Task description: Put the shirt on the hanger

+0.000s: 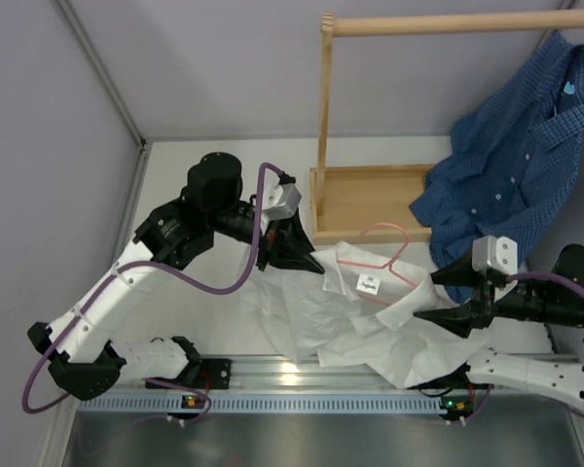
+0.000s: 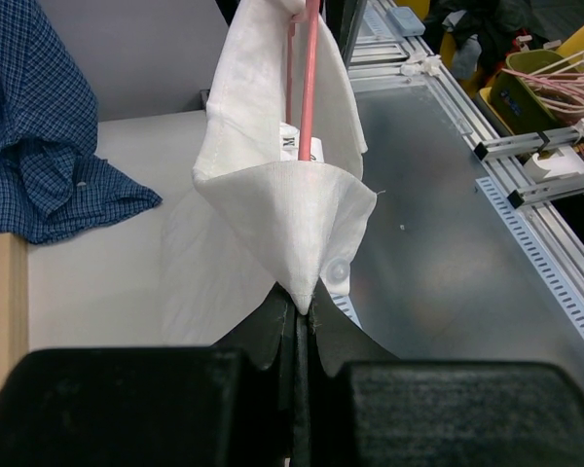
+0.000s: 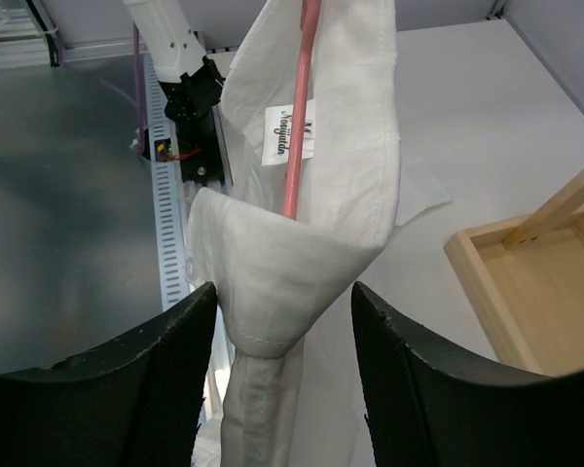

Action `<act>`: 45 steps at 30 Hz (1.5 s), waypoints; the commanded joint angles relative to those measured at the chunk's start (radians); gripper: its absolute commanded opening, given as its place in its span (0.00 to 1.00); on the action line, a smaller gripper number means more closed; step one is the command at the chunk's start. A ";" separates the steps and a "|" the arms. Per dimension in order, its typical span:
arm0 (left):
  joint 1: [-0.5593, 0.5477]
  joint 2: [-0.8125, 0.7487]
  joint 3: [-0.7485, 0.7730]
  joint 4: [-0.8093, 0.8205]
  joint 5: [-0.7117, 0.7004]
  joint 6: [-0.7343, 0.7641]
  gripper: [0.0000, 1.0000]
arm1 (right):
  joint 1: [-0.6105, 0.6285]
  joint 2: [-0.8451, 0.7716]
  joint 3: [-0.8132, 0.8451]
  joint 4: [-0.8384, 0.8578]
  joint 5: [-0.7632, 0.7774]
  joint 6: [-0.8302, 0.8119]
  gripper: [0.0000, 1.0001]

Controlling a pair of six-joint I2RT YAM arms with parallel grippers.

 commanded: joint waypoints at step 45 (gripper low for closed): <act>0.004 -0.450 -0.045 0.147 -1.264 -0.256 0.98 | 0.005 0.192 0.570 0.195 0.734 -0.075 0.00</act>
